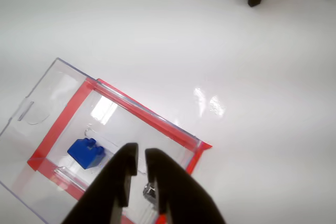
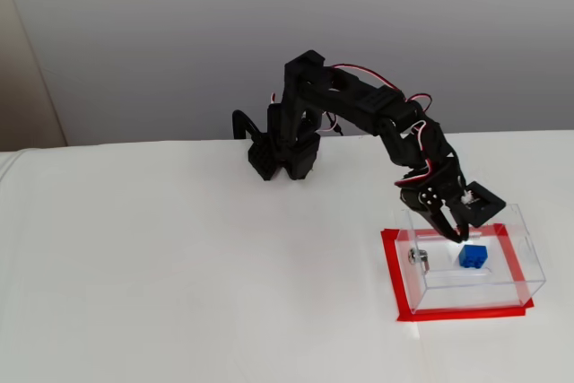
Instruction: Pick the blue lego brick and place it into the transparent box
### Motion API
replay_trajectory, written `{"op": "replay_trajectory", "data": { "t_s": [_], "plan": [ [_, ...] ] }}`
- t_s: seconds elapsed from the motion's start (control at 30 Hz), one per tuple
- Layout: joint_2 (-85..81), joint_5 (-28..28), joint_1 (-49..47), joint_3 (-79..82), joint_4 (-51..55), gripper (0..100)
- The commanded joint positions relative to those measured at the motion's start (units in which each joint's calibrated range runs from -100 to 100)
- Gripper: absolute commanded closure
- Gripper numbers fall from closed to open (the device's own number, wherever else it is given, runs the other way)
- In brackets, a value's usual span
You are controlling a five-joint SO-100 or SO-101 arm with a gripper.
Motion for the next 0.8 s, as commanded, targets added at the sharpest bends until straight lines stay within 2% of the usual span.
{"op": "replay_trajectory", "data": {
  "t_s": [0.0, 0.5, 0.77],
  "plan": [
    [-10.2, 0.34, 6.21, 4.55, -0.86, 98],
    [-37.18, -0.23, 33.27, 32.04, -0.95, 98],
    [-48.55, -0.23, 42.74, 44.97, -0.95, 98]
  ]
}}
